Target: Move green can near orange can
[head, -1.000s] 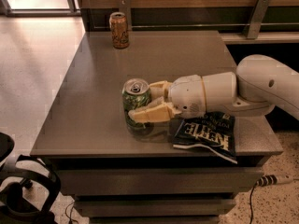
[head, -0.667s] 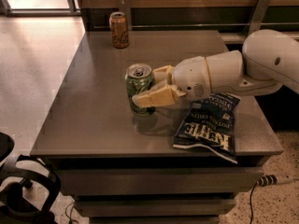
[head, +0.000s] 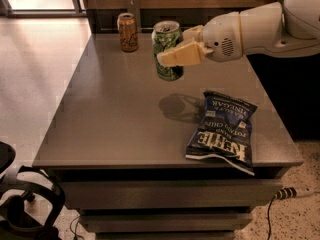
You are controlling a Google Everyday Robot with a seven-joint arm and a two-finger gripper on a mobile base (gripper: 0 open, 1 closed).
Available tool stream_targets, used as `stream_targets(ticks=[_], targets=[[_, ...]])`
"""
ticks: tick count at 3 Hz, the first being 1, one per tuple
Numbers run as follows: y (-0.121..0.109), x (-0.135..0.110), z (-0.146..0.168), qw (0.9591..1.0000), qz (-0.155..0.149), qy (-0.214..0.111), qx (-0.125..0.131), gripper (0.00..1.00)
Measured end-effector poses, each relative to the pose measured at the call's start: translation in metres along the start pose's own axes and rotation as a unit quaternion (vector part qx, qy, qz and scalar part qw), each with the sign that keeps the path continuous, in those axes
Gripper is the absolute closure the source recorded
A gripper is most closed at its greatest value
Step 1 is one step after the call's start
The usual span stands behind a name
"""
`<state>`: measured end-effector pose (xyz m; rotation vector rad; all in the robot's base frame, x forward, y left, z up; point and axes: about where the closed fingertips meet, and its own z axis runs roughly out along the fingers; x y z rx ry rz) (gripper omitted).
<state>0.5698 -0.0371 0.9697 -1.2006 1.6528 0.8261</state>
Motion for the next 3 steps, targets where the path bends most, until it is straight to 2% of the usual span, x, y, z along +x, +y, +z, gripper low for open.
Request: stream_targets(ticks=[1,2,3], targets=[[-0.046,-0.019,-0.013,0.9978,0.005,-0.032,0.057,1.00],[-0.085,-0.040,-0.014,0.9900,0.002,-0.066,0.124,1.00],[-0.085,-0.040,-0.014,0.9900,0.002,-0.066,0.124,1.00]])
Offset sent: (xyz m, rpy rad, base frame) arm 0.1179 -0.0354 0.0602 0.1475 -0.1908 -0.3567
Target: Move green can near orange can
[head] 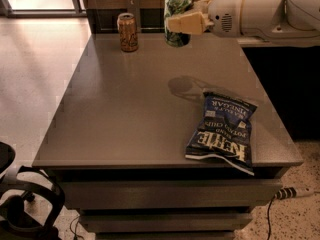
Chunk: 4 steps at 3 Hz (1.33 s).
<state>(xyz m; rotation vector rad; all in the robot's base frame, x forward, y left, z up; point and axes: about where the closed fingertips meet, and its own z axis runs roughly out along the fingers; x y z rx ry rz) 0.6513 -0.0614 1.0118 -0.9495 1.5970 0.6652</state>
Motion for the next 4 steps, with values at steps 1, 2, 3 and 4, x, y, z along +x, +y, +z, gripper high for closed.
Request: stream_targets(ticks=[1,2,3,4], targets=[[-0.005,-0.003,0.010,1.0000,-0.006,0.007,-0.003,1.00],[-0.029,-0.010,0.032,0.9994,-0.019,0.025,0.014,1.00],[-0.060,-0.014,0.059,0.9986,-0.027,0.037,0.027,1.00],[-0.090,-0.009,0.084,0.9983,-0.022,0.044,0.032,1.00]])
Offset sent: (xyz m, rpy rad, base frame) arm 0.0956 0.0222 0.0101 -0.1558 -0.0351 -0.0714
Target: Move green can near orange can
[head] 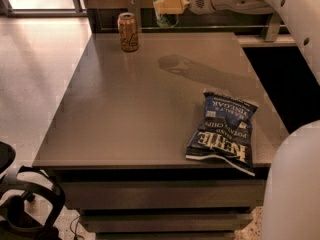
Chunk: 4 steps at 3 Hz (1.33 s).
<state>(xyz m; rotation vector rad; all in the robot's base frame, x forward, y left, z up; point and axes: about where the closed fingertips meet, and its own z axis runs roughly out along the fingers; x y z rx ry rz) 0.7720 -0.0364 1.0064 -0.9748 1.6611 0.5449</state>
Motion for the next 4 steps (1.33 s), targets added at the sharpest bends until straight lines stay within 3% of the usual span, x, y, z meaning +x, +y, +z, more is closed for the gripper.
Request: stream_targets(ticks=[1,2,4], targets=[[-0.021,0.011,0.023,0.9999,0.013,0.000,-0.004,1.00],[-0.026,0.028,0.042,0.9994,0.027,0.009,-0.019,1.00],[-0.017,0.064,0.070,0.9950,0.086,0.017,-0.048,1.00]])
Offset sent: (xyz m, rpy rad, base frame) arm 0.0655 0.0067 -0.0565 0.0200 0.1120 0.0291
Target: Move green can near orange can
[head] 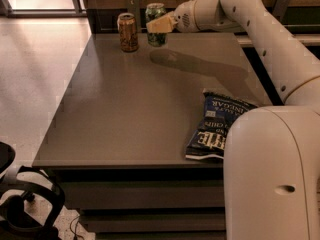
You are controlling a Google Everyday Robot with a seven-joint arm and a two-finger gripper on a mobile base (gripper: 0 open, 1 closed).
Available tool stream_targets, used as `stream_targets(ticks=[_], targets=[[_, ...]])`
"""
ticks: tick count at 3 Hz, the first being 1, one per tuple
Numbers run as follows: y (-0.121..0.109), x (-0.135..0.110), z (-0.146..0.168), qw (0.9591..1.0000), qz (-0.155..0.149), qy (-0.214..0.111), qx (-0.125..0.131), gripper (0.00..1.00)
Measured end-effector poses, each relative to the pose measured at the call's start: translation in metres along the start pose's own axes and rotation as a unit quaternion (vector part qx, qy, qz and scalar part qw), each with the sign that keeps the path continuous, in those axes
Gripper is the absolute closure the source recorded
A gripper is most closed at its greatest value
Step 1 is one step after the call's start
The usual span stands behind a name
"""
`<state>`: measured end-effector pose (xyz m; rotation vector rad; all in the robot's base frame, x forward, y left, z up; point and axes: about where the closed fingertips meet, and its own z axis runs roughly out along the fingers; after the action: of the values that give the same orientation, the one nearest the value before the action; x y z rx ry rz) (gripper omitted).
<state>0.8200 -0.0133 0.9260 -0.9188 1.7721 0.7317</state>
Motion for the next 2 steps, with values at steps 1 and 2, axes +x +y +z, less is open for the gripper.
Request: stream_targets(ticks=[1,2], targets=[[0.001,0.001,0.001,1.0000,0.001,0.000,-0.001,1.00],[-0.007,0.019,0.017,0.9997,0.024,0.008,-0.001,1.00]])
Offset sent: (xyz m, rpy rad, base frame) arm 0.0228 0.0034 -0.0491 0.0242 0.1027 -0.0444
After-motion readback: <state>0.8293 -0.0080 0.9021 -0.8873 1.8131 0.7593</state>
